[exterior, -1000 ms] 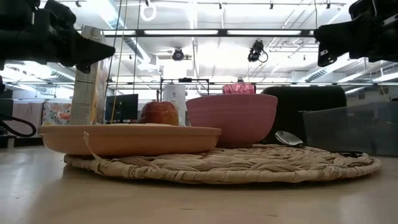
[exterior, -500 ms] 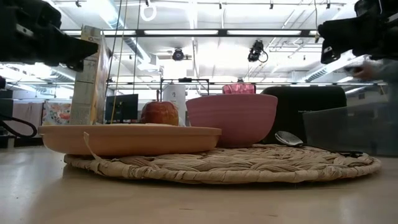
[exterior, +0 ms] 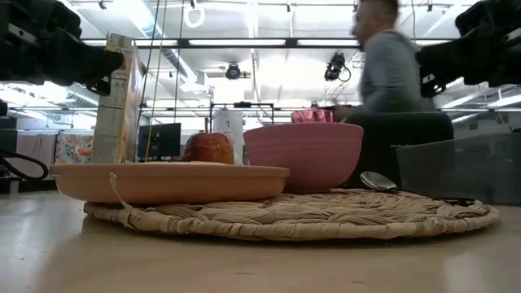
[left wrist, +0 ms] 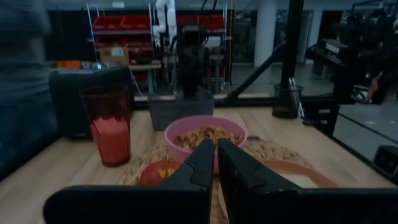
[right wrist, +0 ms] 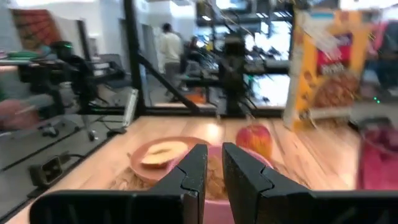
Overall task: Arrange a breakfast setting
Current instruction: Return to Home Position
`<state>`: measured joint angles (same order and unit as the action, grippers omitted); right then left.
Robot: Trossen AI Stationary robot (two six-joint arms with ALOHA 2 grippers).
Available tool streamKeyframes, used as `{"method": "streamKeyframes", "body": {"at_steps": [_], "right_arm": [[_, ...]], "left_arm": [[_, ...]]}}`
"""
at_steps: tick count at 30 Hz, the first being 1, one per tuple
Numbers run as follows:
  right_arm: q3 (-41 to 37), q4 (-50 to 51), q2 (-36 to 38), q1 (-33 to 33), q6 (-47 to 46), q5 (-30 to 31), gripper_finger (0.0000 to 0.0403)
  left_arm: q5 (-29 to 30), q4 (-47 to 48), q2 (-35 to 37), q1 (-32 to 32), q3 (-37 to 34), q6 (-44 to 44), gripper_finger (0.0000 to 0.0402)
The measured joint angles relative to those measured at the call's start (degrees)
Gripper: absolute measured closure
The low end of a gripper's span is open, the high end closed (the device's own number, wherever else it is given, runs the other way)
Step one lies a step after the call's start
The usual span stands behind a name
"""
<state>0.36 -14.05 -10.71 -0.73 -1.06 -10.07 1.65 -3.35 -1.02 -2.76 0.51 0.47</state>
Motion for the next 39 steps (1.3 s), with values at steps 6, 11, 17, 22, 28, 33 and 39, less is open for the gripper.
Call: {"method": "streamKeyframes", "body": {"at_steps": [6,11,17,22,28,33,39], "right_arm": [[0.00,2.49,-3.45,-0.02,-1.80,10.91,0.0343],[0.00,3.36,-4.08,0.00,-2.77,11.24,0.0343],[0.00,11.73,0.52,0.00,-9.27,13.24,0.0343],[0.00,11.25,5.82,-0.02,-7.44,20.78,0.0343],[0.00,10.89,10.69,-0.01,-4.22,22.52,0.0343],[0.00,11.63,10.59,0.24,-3.74,18.22,0.0343],[0.00,12.00,10.61,0.44,-1.67,13.09,0.0343]], "left_arm": [[0.00,-0.68,-0.06,0.00,0.00,0.15,0.0372],[0.00,-0.74,-0.06,0.00,0.00,0.15,0.0372],[0.00,-0.95,-0.06,0.00,-0.02,0.17,0.0372],[0.00,-0.95,-0.06,0.00,-0.02,0.18,0.0372],[0.00,-0.96,-0.06,0.00,-0.02,0.17,0.0372],[0.00,-1.05,-0.06,0.00,-0.02,0.17,0.0372],[0.00,-1.06,-0.06,0.00,-0.02,0.17,0.0372]]}}
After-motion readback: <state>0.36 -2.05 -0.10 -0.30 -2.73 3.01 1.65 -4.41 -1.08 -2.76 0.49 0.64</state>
